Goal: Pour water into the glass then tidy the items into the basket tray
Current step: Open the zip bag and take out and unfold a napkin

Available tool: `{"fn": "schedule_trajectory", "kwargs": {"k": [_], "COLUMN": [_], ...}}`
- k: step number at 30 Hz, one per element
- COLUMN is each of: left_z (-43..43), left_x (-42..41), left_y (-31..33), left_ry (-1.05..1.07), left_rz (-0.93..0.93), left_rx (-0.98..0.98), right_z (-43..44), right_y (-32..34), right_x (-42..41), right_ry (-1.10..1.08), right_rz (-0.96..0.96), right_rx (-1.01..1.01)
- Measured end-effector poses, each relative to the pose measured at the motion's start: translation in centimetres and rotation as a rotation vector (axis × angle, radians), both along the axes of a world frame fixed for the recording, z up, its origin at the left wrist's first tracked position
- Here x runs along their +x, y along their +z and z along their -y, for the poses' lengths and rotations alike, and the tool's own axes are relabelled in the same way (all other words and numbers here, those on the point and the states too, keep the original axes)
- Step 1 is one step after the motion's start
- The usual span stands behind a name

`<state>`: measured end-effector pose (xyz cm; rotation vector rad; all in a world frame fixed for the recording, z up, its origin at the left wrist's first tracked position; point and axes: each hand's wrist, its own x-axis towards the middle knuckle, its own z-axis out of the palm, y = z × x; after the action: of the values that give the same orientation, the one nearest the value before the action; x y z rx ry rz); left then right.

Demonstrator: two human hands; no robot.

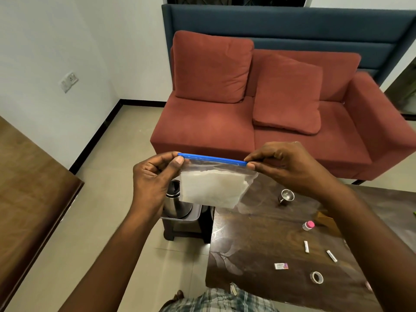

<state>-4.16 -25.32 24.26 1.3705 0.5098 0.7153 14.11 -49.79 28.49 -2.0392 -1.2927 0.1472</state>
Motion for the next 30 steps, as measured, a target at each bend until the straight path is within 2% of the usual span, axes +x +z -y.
{"fn": "schedule_trajectory", "kwargs": {"k": [9,16,19,22,27,30], "left_z": [-0.2,-0.2,-0.2,-0.6,-1.0,0.7], "left_x": [-0.1,0.4,0.6,0.7,0.8,0.4], "left_y": [-0.1,0.6,0.8,0.7,0.5,0.7], "left_ry": [-0.006,-0.071,-0.102,-0.067,0.203,0.089], "left_rz": [-0.012,0.01,-0.011,-0.044,-0.122,-0.168], "left_rx": [-0.053,-0.137,-0.139,-0.063,0.168,0.218], "right_z": [0.9,-1.7,-3.4,-4.6,-5.6,-6.1], "right_y": [0.3,-0.3,-0.5,-0.5,-0.5,-1.0], "right_x": [-0.5,-2.6,-3.4,-3.9,-4.2,-4.8], "right_ry": [-0.018,0.027,0.055,0.027,-0.052,-0.097], "right_rz": [-0.05,-0.226,-0.197,-0.187,-0.192,-0.188], "right_rx": [0.002,-0.057,-0.096,-0.122,-0.116,-0.109]}}
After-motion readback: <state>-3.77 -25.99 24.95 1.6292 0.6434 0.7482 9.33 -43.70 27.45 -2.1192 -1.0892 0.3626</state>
